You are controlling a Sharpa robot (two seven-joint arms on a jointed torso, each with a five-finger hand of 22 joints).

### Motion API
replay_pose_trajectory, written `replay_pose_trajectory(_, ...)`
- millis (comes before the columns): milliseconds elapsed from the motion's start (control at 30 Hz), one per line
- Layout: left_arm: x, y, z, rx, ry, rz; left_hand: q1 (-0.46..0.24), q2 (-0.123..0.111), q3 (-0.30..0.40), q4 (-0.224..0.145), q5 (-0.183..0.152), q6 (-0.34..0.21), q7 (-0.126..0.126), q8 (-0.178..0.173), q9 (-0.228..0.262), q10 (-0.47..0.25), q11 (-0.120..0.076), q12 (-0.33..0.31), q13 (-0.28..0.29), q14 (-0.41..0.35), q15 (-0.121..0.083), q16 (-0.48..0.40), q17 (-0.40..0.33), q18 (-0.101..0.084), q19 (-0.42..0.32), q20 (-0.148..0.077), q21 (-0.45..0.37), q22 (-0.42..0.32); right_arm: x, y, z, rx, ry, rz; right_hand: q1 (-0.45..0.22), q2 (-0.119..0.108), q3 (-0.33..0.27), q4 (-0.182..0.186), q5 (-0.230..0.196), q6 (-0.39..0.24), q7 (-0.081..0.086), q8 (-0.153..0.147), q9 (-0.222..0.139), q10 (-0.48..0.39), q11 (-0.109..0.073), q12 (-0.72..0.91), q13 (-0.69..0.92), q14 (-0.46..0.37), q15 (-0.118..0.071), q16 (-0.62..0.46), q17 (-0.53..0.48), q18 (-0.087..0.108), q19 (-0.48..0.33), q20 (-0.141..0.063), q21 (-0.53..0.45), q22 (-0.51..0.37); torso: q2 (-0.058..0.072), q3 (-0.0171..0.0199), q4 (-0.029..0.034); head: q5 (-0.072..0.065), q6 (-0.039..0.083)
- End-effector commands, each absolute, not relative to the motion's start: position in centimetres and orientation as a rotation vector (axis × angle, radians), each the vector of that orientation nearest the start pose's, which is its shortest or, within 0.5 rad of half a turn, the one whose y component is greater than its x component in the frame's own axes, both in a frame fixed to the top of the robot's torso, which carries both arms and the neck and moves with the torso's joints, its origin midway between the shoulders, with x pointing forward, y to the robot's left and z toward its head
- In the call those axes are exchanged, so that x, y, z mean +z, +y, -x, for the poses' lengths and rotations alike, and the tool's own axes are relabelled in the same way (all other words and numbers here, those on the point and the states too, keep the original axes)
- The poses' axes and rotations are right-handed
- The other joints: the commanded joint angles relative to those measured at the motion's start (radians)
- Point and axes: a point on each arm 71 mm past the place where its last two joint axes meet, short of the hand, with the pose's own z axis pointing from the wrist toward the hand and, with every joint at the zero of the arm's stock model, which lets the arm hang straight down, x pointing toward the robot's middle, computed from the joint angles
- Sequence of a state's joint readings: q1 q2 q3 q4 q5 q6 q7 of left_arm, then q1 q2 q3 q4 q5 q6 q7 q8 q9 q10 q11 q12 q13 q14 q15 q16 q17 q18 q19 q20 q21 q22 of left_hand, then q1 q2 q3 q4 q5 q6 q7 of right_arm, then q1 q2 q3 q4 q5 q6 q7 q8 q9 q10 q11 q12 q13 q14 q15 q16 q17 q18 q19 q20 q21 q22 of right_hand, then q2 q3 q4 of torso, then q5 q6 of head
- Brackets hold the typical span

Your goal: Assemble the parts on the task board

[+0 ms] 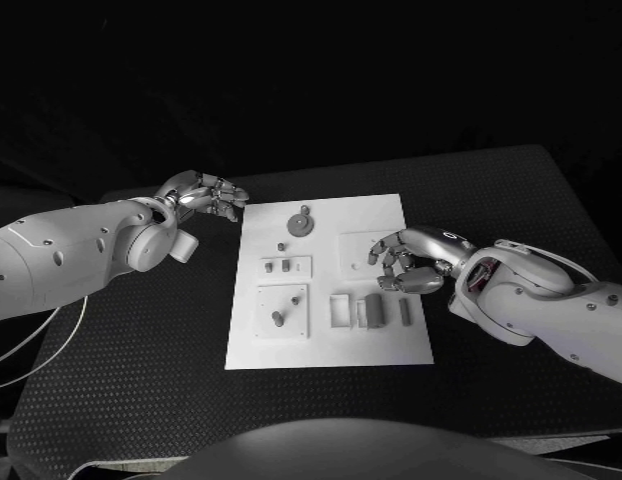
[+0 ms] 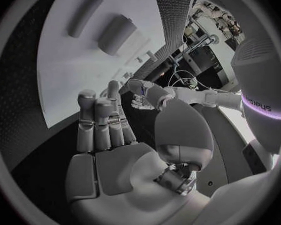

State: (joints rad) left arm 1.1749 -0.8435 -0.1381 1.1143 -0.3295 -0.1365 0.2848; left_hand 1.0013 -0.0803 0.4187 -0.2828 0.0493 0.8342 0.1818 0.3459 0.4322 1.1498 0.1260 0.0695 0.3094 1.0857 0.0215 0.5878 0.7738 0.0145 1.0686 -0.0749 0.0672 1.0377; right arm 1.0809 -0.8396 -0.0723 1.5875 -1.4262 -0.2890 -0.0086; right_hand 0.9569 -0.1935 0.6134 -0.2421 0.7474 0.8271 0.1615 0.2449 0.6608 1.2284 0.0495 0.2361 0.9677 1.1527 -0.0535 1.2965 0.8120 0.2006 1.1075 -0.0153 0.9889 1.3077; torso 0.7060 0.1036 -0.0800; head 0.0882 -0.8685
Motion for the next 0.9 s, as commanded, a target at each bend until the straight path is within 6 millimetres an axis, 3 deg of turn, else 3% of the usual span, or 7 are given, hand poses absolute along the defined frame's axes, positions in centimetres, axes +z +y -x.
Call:
replay_pose_trajectory(33, -24.8, 33.3, -52.2, -1.094, 1.674, 0.916, -0.009, 0.001, -0.005, -0.001, 0.002, -0.007, 0.002, 0.005, -0.001, -0.006, -0.003, 0.002, -0.002, -0.005, 0.0, -0.006, 0.001, -0.004, -0.007, -0.002, 0.005, -0.001, -24.9, -17.8, -43.3, 0.746, 1.885, 0.199, -0.005, -0.011, -0.045, 0.024, 0.004, 0.031, -0.016, 0.02, 0.017, 0.03, -0.017, 0.056, 0.04, 0.012, -0.022, 0.007, -0.002, 0.061, 0.016, -0.011, 0.009, 0.013, 0.001, -0.0027, 0.0027, -0.013, -0.004)
replay_pose_trajectory(367, -25.0, 33.3, -52.1, -1.091, 1.684, 0.921, -0.01, 0.001, -0.005, -0.001, 0.002, -0.007, 0.002, 0.005, -0.001, -0.006, -0.003, 0.002, -0.002, -0.005, 0.0, -0.006, 0.002, -0.004, -0.007, -0.002, 0.005, -0.002, -25.0, -18.4, -42.0, 0.642, 1.968, 0.212, -0.024, -0.056, -0.086, 0.13, 0.008, 0.104, -0.053, 0.059, 0.074, 0.025, -0.053, 0.227, 0.142, 0.051, -0.058, 0.019, 0.003, 0.061, 0.047, -0.041, 0.026, 0.017, 0.0, -0.0058, 0.0021, -0.029, -0.004)
replay_pose_trajectory(533, -25.1, 33.3, -52.1, -1.091, 1.688, 0.922, -0.01, 0.001, -0.005, -0.001, 0.002, -0.007, 0.002, 0.005, -0.001, -0.006, -0.003, 0.002, -0.002, -0.005, 0.0, -0.007, 0.002, -0.004, -0.007, -0.002, 0.005, -0.002, -25.0, -17.9, -41.5, 0.587, 1.969, 0.23, -0.046, -0.091, -0.077, 0.185, 0.008, 0.056, -0.035, 0.028, 0.072, -0.025, -0.034, 0.186, 0.091, 0.042, -0.04, 0.01, 0.001, 0.061, 0.037, -0.043, 0.019, 0.014, 0.001, -0.0072, 0.0053, -0.033, -0.004)
replay_pose_trajectory(567, -25.1, 33.3, -52.1, -1.09, 1.689, 0.922, -0.011, 0.001, -0.005, -0.001, 0.002, -0.007, 0.002, 0.005, -0.001, -0.006, -0.003, 0.002, -0.002, -0.005, 0.0, -0.007, 0.002, -0.004, -0.007, -0.002, 0.005, -0.002, -25.0, -17.8, -41.5, 0.571, 1.961, 0.222, -0.046, -0.103, -0.036, 0.201, 0.139, 0.058, -0.047, 0.028, 0.074, -0.021, -0.028, 0.179, 0.076, 0.037, -0.033, 0.008, 0.002, 0.058, 0.023, -0.044, 0.011, 0.013, 0.001, -0.0073, 0.0056, -0.033, -0.004)
replay_pose_trajectory(600, -25.1, 33.4, -52.0, -1.088, 1.69, 0.923, -0.011, 0.001, -0.005, -0.001, 0.002, -0.007, 0.002, 0.005, -0.001, -0.006, -0.003, 0.002, -0.002, -0.005, 0.0, -0.007, 0.002, -0.004, -0.007, -0.002, 0.005, -0.002, -25.1, -17.9, -41.5, 0.563, 1.966, 0.213, -0.076, -0.096, -0.033, 0.229, 0.271, 0.072, -0.035, 0.034, 0.079, -0.004, -0.032, 0.182, 0.068, 0.04, -0.039, 0.011, 0.004, 0.055, 0.03, -0.043, 0.017, 0.015, 0.001, -0.007, 0.0057, -0.033, -0.004)
replay_pose_trajectory(633, -25.1, 33.4, -52.0, -1.087, 1.69, 0.924, -0.011, 0.001, -0.005, -0.001, 0.002, -0.007, 0.002, 0.005, -0.001, -0.006, -0.003, 0.002, -0.002, -0.005, 0.0, -0.007, 0.002, -0.004, -0.007, -0.002, 0.005, -0.002, -25.1, -17.9, -41.5, 0.56, 1.977, 0.191, -0.083, -0.091, -0.048, 0.246, 0.295, 0.084, -0.042, 0.039, 0.082, 0.013, -0.04, 0.189, 0.062, 0.047, -0.046, 0.014, 0.005, 0.061, 0.043, -0.045, 0.025, 0.016, 0.001, -0.007, 0.0053, -0.033, -0.004)
replay_pose_trajectory(900, -25.2, 33.2, -52.1, -1.09, 1.701, 0.925, -0.016, 0.002, -0.006, 0.001, 0.002, -0.007, 0.002, 0.006, -0.001, -0.006, -0.003, 0.002, -0.003, -0.005, 0.0, -0.007, 0.003, -0.004, -0.007, -0.002, 0.005, -0.002, -26.2, -17.7, -41.4, 0.544, 2.141, 0.061, -0.134, -0.044, -0.098, 0.369, 0.188, 0.23, -0.098, 0.076, 0.082, 0.109, -0.094, 0.304, 0.1, 0.094, -0.095, 0.058, 0.034, 0.061, 0.067, -0.051, 0.053, 0.022, 0.001, -0.0095, 0.0049, -0.033, -0.004)
